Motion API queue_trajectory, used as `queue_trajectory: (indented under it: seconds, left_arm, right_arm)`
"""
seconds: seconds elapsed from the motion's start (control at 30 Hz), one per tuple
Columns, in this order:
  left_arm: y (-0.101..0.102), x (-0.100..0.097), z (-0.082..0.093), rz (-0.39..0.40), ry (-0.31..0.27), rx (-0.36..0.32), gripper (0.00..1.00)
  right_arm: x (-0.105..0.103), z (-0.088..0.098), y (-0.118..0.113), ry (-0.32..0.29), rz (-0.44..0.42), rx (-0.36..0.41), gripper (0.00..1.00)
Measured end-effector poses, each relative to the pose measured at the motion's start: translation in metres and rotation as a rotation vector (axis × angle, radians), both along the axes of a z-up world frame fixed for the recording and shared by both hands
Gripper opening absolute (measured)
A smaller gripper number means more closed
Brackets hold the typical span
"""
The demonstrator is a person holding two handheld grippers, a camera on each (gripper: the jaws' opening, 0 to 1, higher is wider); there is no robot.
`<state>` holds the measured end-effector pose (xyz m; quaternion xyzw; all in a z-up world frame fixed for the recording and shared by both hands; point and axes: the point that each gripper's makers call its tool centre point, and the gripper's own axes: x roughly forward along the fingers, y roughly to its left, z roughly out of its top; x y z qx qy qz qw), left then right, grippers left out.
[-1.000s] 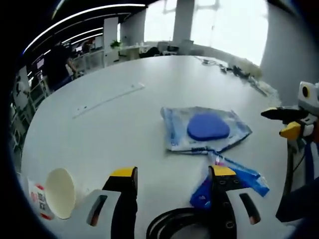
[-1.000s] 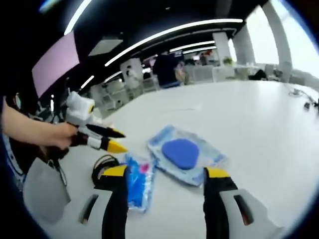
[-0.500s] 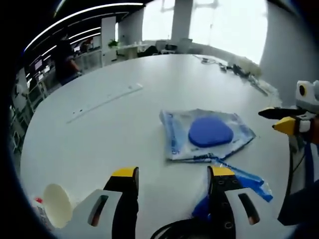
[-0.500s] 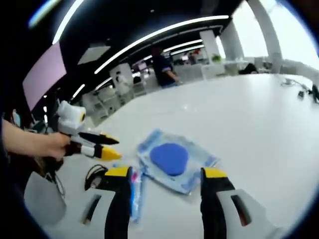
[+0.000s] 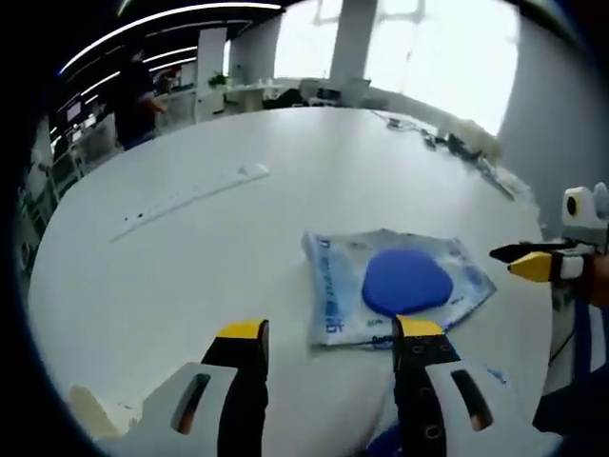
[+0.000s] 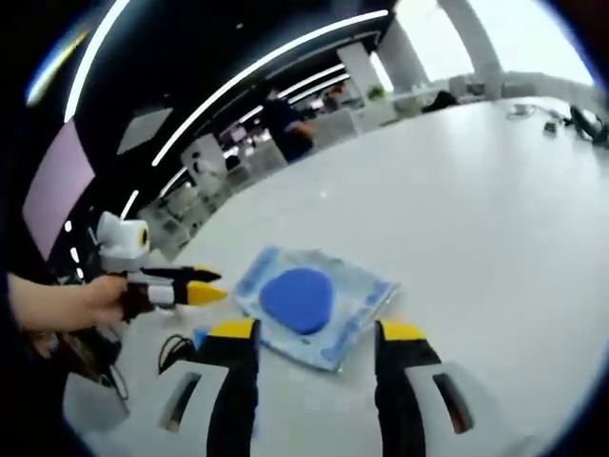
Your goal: Arrange the tabletop items into an orderly group along one side of the table until the central work area is clear of visible clutter.
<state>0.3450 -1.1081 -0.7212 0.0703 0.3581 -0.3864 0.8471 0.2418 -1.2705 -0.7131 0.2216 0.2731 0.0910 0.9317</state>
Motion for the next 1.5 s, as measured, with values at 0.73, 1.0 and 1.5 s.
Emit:
queue_trajectory:
  seconds: [0.73, 1.0, 1.5]
  left_arm:
    - [0.008, 0.012, -0.026, 0.08, 0.098, 0.046, 0.35]
    - [0.002, 0.011, -0.028, 0.1, 0.163, 0.015, 0.16]
    - [-0.006, 0.008, -0.035, 0.115, 0.204, 0.007, 0.12]
  right_arm:
    - [0.004, -0.03, -0.004, 0.123, -0.074, 0.023, 0.34]
    - [0.004, -0.034, 0.002, 0.148, -0.076, 0.049, 0.22]
    - [0.005, -0.041, -0.001, 0.164, -0.071, 0.044, 0.05]
